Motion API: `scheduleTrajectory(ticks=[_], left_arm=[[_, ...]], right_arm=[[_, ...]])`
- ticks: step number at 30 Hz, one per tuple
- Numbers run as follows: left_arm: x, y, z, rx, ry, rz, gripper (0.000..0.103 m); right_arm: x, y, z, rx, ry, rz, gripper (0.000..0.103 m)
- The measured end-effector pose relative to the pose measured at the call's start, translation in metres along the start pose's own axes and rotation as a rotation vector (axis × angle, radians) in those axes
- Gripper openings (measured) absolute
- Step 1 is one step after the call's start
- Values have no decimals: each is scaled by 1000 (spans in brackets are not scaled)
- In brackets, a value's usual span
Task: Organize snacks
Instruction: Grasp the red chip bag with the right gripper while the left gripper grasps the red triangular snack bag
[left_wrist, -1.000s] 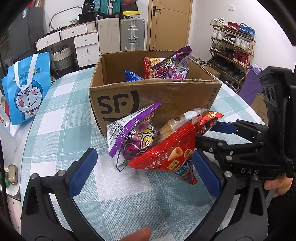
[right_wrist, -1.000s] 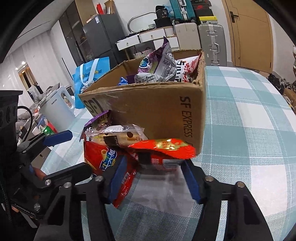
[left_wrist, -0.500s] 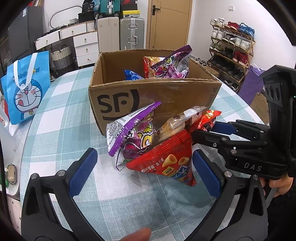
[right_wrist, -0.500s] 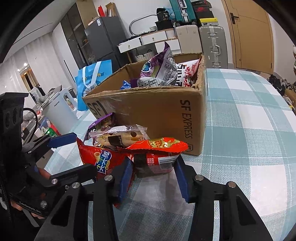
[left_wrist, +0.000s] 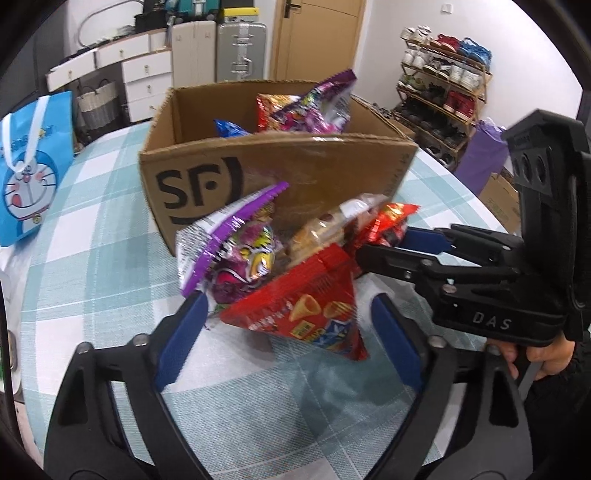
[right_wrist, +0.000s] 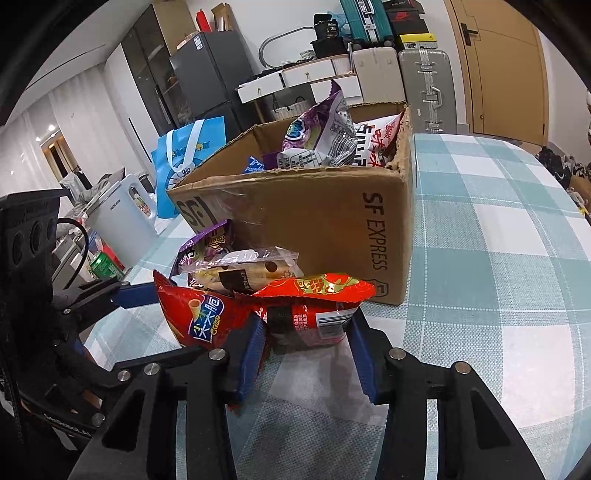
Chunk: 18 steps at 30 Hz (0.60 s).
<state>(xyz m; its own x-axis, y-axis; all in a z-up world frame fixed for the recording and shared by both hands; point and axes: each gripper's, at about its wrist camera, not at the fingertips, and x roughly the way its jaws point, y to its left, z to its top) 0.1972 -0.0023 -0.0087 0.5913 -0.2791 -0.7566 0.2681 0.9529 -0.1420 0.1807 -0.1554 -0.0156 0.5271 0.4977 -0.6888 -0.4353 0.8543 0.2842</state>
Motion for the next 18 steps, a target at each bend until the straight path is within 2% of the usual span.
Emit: scheduleTrajectory(ticks=[2, 6, 10, 13, 18], left_arm=[[1, -3, -1, 17, 11, -27, 73], [-3, -13, -2, 69, 0, -58, 72], [1, -19, -4, 96, 7, -53, 72], [12, -18, -7, 98, 27, -33, 72], [27, -11, -10, 56, 60, -55, 72]], right_arm=[[2, 0, 0, -5, 4, -2, 45], [3, 0, 0, -3, 8, 2, 45], [4, 2, 0, -13, 13, 4, 45], [5, 4, 0, -19, 18, 12, 45], [6, 4, 0, -22, 20, 18, 45]])
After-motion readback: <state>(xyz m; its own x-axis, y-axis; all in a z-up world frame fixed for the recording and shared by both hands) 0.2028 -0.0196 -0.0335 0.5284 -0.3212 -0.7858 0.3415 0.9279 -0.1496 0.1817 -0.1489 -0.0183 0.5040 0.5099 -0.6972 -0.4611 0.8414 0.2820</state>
